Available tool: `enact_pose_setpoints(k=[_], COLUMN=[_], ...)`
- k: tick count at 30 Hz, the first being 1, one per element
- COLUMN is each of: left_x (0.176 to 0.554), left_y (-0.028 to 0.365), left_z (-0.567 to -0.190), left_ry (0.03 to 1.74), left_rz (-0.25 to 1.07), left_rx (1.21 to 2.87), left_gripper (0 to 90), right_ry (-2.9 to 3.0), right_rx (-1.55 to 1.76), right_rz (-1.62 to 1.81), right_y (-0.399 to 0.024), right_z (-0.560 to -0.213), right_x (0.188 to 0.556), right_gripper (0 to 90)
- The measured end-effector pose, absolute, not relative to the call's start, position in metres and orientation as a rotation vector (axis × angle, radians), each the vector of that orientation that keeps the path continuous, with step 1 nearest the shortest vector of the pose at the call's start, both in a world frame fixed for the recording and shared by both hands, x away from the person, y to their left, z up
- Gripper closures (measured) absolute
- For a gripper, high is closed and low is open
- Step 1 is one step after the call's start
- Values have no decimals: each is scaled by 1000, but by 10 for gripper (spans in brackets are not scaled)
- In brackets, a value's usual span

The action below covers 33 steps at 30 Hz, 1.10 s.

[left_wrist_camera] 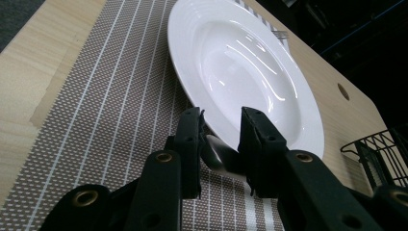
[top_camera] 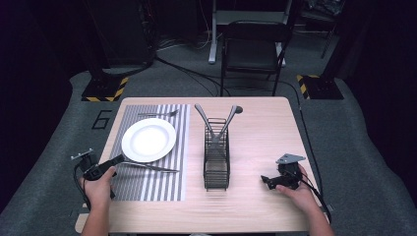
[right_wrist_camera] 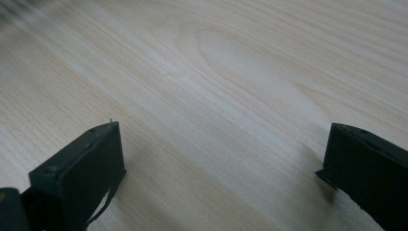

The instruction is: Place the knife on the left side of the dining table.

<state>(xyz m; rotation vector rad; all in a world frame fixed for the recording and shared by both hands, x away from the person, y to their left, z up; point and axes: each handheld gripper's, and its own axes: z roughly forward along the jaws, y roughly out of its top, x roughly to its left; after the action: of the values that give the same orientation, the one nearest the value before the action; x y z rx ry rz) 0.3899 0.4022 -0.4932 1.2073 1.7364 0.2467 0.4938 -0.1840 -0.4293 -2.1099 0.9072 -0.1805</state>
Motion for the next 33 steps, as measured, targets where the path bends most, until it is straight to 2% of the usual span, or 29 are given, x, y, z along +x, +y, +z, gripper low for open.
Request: enact_pose_setpoints(k=[16,33], left_x=[394,396], left_y=[410,413], left_z=[-513,-521], left_ry=[1791,1816], left_rz=[187,188], left_rx=[1178,1206], left_gripper=[688,675], right_ry=[905,905], right_rx=[-2112,-2112], right_rz=[-178,-178], right_y=[-184,-184], right_z=[-429,-429], right_x=[494,494], right_gripper=[0,0])
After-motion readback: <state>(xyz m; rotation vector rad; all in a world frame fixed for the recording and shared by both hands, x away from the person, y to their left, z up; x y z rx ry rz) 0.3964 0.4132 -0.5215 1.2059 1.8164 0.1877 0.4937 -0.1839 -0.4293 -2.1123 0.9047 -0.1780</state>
